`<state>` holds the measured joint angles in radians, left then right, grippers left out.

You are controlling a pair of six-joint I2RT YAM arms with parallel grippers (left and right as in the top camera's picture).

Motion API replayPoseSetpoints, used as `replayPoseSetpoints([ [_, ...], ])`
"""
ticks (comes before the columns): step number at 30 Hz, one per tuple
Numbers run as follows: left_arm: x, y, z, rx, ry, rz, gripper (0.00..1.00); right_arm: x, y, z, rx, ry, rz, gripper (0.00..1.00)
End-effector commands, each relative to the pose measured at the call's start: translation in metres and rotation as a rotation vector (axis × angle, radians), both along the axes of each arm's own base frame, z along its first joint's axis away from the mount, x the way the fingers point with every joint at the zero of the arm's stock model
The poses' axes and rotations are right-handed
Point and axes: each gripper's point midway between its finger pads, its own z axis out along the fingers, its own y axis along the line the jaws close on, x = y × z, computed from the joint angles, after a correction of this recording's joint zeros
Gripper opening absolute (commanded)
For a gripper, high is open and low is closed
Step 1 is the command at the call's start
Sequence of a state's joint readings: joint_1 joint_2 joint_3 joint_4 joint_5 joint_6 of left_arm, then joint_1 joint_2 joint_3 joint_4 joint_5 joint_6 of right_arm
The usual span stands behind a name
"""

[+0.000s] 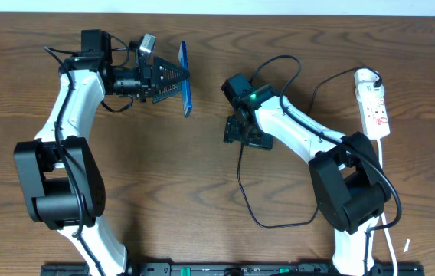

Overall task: Plug charger to phone and switch on socket
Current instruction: 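Lower the open right gripper around the USB-C plug, then close the right gripper on the USB-C plug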

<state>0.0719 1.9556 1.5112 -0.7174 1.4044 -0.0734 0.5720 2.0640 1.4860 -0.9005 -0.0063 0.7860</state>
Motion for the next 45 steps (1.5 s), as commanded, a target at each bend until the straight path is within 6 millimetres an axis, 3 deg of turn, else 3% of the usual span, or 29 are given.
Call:
replayPoseSetpoints([
  [1, -0.005, 0.0, 0.016, -0.039, -0.046, -0.013, 0.07, 0.002, 0.003, 0.001, -0.013, -0.018, -0.012, 0.79],
  [11, -0.006, 0.0, 0.016, -0.04, -0.042, -0.014, 0.07, -0.007, 0.012, -0.012, -0.028, 0.003, 0.019, 0.8],
  [30, -0.006, 0.0, 0.016, -0.04, -0.039, -0.013, 0.07, -0.009, 0.007, -0.028, -0.074, 0.019, 0.017, 0.77],
  [38, -0.006, 0.0, 0.016, -0.04, -0.039, -0.013, 0.07, -0.009, 0.008, -0.031, -0.075, 0.019, 0.017, 0.68],
  [45, -0.006, 0.0, 0.016, -0.04, -0.039, -0.013, 0.07, -0.009, 0.008, -0.031, -0.075, 0.02, 0.018, 0.52],
])
